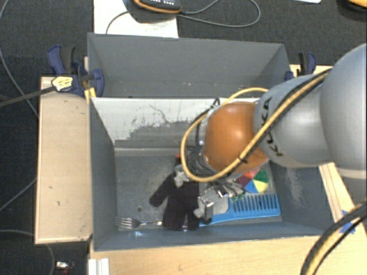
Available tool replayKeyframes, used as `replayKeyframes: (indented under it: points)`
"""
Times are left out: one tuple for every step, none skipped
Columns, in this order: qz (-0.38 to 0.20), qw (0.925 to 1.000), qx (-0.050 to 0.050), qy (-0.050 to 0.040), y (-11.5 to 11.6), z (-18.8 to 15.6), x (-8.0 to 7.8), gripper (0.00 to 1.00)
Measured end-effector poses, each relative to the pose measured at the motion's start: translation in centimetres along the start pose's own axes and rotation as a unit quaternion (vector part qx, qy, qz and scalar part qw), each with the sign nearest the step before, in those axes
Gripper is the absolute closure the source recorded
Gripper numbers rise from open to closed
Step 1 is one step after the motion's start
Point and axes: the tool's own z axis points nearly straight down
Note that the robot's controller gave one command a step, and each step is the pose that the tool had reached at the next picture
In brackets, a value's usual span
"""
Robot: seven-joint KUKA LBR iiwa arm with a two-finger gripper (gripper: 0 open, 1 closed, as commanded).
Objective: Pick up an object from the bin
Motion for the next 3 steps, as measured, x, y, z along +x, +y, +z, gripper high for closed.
replayKeyframes:
  points:
    - [0.004,1.0,0.001,-0.0009,1.5,-0.4,0.5,0.0]
    - [-0.204,0.9789,-0.001,-0.0004,1.2,-1.0,1.4,0.0]
    - [-0.218,0.976,0.001,-0.0031,0.5,1.5,-0.2,0.0]
